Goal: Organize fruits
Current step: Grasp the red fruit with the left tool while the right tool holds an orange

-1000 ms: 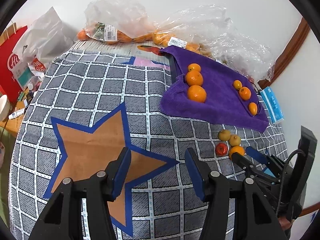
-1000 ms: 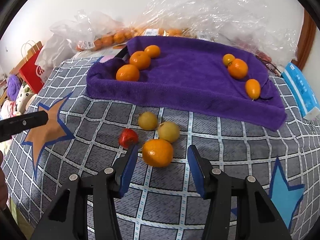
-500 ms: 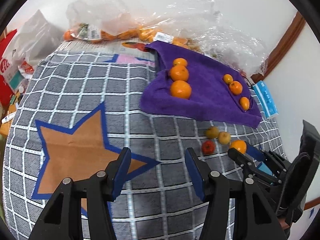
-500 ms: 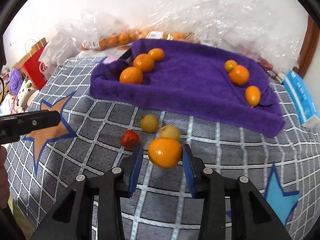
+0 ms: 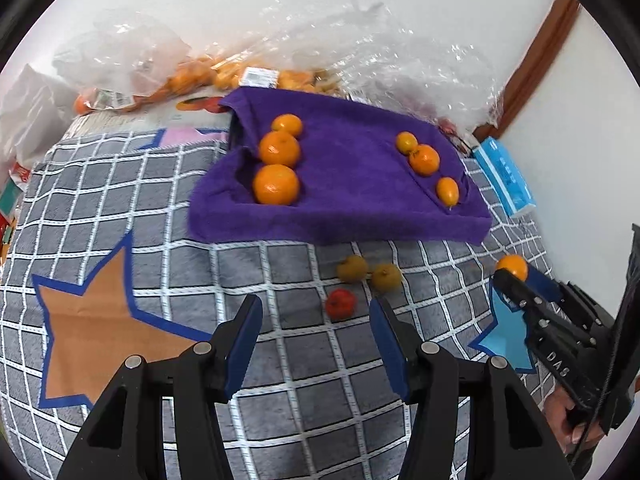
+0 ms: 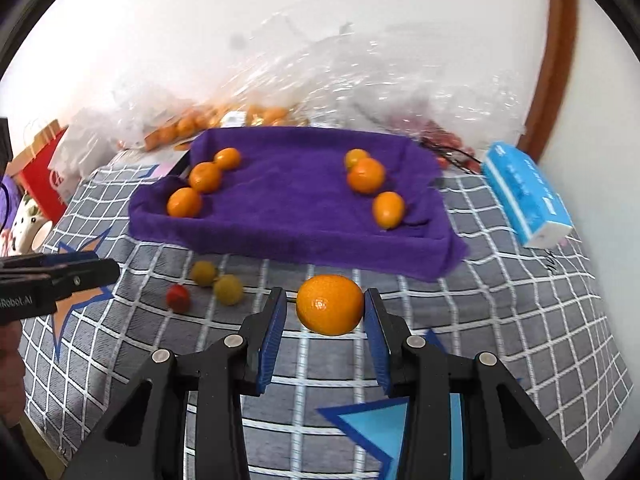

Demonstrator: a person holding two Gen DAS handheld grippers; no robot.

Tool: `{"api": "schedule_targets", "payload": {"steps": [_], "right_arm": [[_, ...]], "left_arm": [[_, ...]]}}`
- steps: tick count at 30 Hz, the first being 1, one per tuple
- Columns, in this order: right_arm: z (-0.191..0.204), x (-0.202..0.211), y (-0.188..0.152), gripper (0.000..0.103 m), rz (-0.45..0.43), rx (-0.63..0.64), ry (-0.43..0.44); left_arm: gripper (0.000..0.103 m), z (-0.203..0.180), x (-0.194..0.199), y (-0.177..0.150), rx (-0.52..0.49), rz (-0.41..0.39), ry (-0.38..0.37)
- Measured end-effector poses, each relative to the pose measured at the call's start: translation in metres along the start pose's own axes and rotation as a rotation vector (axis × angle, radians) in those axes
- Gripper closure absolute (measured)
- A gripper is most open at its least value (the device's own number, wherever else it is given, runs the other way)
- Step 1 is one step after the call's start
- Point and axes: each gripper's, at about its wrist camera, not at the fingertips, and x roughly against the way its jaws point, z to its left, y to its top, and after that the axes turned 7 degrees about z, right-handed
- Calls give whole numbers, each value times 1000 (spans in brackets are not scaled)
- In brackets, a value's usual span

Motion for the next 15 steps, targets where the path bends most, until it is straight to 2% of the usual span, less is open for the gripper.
{"api": "schedule_targets", "payload": {"steps": [15], "right_arm": [[-27,-11,-9,64,30,-44,-14]], "left_arm": [[51,-24,-42,1,-42,86,11]]}}
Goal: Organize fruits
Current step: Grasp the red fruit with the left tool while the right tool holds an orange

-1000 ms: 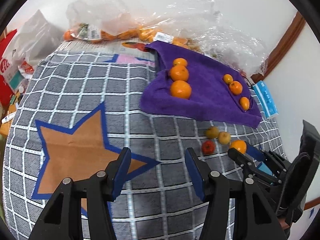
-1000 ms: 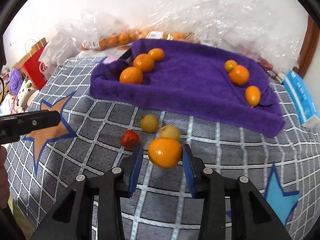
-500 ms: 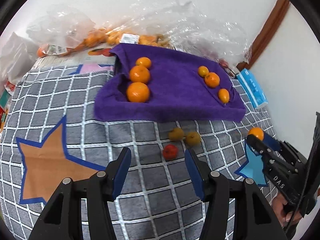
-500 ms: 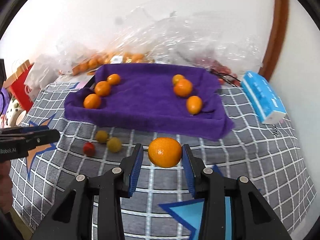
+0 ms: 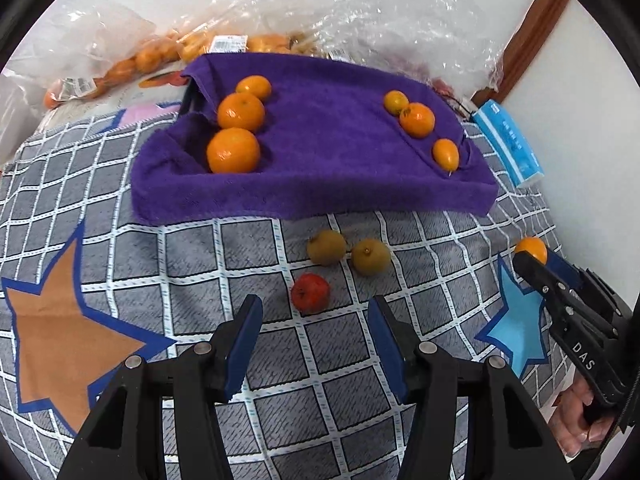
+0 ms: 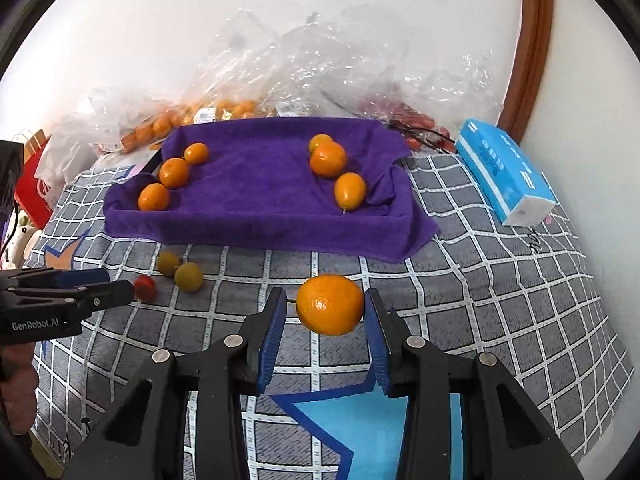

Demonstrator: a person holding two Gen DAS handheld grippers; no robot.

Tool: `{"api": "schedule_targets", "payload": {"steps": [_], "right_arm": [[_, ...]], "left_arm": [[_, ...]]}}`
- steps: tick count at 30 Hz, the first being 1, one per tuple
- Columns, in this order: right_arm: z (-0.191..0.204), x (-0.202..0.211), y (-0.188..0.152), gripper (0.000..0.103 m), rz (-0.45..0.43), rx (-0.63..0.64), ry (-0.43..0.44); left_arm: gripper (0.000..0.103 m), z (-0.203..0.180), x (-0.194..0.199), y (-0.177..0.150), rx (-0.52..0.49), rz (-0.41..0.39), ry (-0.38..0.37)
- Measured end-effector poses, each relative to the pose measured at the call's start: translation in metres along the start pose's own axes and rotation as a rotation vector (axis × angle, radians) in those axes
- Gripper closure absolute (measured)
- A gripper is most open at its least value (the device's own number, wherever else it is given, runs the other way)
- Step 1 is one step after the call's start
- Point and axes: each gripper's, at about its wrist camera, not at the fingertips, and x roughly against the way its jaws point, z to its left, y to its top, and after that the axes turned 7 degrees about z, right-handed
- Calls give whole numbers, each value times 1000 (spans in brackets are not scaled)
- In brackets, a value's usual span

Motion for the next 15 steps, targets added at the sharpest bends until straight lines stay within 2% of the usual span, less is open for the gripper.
{"api": "schedule_targets", "payload": {"steps": [15], "right_arm": [[-2,-16,3,64,24,2,5]], "left_arm": [[62,-5,-30,7,-5,51,3]]}}
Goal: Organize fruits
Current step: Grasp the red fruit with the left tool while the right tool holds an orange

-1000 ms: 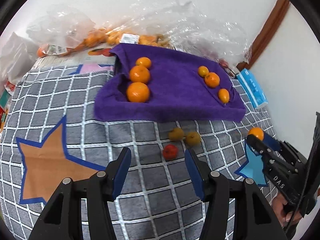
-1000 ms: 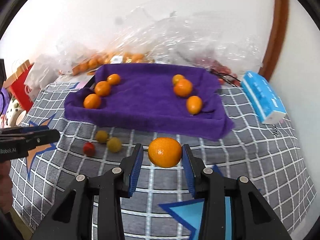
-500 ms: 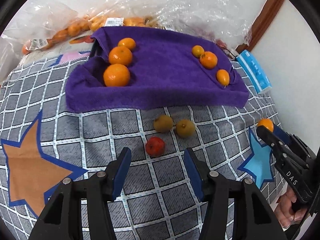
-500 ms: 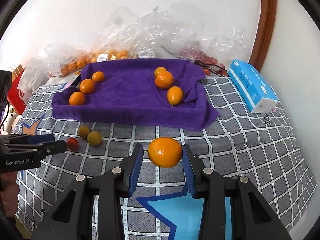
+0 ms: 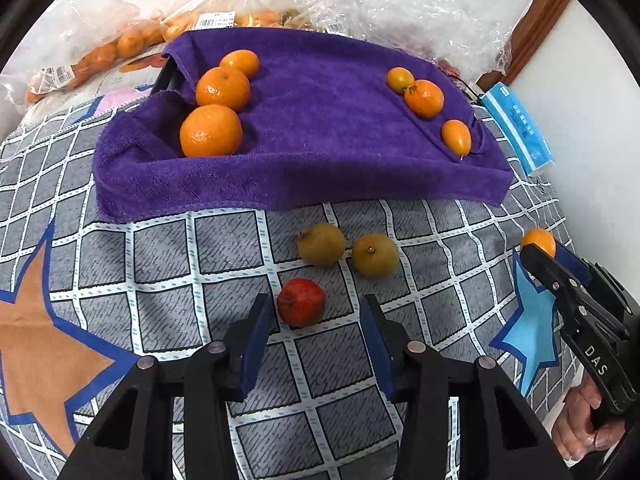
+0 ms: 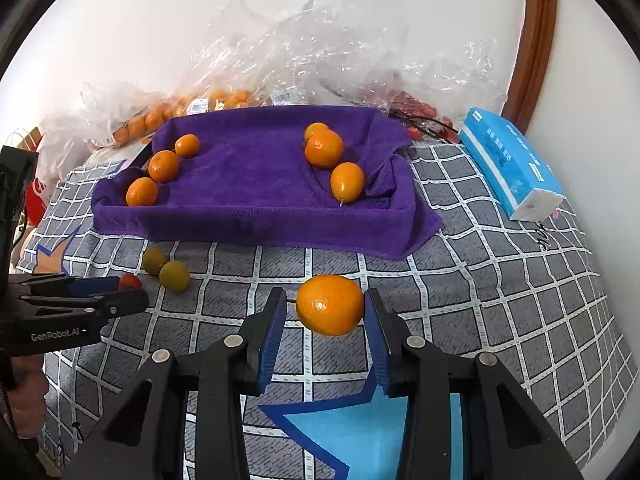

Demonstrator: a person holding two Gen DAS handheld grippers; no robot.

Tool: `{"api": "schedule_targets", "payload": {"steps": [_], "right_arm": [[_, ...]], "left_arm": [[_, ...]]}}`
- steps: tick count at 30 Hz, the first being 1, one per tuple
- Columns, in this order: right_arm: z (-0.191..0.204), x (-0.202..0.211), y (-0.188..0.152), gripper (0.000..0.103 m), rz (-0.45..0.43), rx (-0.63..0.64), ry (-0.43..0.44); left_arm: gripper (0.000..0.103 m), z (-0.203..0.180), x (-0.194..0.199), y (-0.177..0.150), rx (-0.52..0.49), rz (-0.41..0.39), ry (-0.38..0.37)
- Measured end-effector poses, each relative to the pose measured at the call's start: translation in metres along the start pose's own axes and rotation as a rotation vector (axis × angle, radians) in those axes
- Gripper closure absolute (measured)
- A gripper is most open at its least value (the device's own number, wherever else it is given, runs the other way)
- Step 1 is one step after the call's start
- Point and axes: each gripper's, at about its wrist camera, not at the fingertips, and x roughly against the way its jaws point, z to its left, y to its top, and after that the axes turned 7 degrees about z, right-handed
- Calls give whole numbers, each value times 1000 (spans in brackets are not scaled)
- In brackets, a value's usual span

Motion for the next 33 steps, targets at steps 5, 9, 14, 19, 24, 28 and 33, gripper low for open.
{"api": "schedule_targets", "payload": {"steps": [5,9,14,19,24,28,33], "right_arm": [[-2,-3,-1,64,11,-4,-5],[-3,-3,0,64,9,-8,-5],[-3,3,4,64,-8,-5,-2],[1,12,11,64,-35,-2,4],[7,20,16,64,-59,5,4],[9,27,22,64,-80,7,9],[9,32,29,64,-104,6,17]], "left_arm": [[72,-2,-2,1,-14,-11,45],[79,-4,-4,4,-23,-4,76],[79,-1,2,6,-7,-7,56],[79,2,18,6,2,-35,39],[79,6,37,7,13,-69,19],[79,9,49,10,20,-96,14],[79,13,60,15,31,-123,3]]}}
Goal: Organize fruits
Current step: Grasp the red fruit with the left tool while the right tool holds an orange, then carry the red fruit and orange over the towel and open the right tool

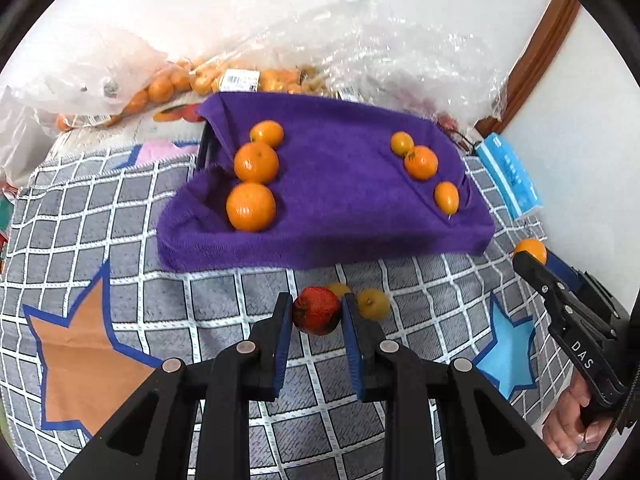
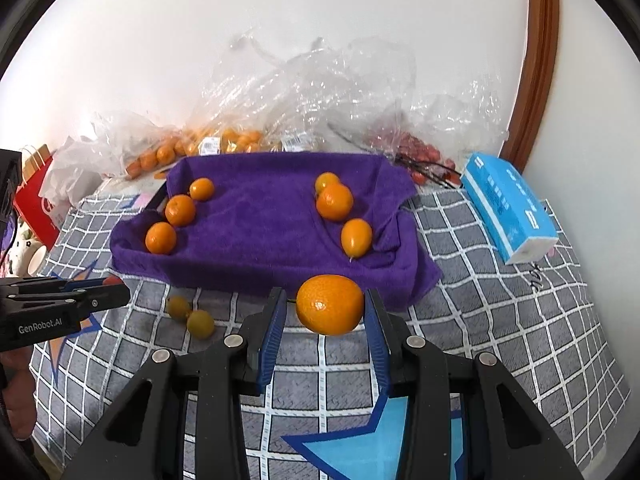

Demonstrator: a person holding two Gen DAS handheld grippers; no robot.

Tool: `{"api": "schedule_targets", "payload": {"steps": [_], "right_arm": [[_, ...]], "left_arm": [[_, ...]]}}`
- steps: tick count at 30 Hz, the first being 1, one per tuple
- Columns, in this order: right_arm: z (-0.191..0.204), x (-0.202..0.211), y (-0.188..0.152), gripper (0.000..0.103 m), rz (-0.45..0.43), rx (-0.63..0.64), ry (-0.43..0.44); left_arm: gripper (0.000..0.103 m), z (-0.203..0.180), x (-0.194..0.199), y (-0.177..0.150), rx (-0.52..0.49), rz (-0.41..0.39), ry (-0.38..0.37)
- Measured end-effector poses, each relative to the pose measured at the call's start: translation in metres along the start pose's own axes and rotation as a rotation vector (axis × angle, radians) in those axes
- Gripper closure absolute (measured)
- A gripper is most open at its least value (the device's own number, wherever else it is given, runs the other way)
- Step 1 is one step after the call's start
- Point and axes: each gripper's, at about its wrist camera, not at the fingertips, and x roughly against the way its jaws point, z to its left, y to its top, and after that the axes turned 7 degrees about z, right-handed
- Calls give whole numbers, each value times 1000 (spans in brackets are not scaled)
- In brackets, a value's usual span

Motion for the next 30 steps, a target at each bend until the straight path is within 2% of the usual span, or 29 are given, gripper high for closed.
{"api": "schedule_targets", "payload": {"steps": [8,30], "right_arm": [[-3,-1,13,64,-27,-9,19],[-19,-42,46,64,-17,-32,22]], "left_arm": [[79,5,10,14,14,-33,3],[79,18,3,69,24,-70,-1]]}}
